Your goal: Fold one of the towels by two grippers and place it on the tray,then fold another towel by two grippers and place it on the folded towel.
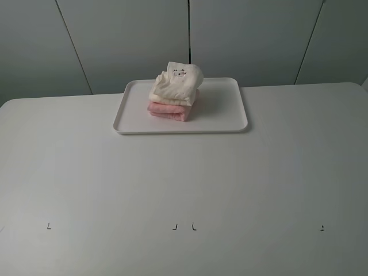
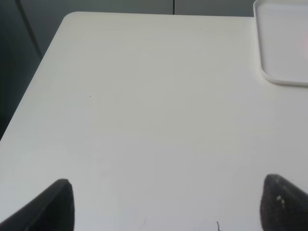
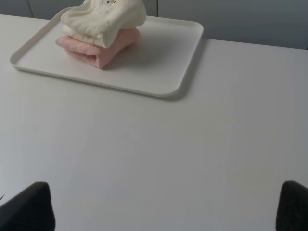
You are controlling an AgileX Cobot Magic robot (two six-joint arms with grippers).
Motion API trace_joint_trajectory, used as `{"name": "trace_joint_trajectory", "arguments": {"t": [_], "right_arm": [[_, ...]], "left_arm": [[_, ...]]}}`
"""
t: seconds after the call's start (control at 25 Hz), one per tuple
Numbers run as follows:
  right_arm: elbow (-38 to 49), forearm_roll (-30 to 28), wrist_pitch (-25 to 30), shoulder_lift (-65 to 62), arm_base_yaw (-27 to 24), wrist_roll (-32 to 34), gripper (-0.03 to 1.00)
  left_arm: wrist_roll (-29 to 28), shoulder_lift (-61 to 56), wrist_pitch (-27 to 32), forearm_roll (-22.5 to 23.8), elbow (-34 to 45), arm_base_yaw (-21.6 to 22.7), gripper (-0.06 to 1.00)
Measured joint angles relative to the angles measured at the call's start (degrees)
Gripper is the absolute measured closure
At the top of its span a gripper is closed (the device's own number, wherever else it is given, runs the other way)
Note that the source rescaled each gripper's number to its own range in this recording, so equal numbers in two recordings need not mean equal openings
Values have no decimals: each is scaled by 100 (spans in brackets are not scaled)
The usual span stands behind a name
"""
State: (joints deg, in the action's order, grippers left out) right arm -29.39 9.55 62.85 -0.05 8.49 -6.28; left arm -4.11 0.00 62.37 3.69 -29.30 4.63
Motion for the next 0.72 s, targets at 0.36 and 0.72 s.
{"name": "trace_joint_trajectory", "arguments": {"t": [0.36, 0.72], "right_arm": [[0, 0, 0, 0, 0, 0, -3], [0, 0, 0, 0, 0, 0, -3]], "left_arm": [[0, 0, 0, 0, 0, 0, -5], [0, 0, 0, 0, 0, 0, -5]]}}
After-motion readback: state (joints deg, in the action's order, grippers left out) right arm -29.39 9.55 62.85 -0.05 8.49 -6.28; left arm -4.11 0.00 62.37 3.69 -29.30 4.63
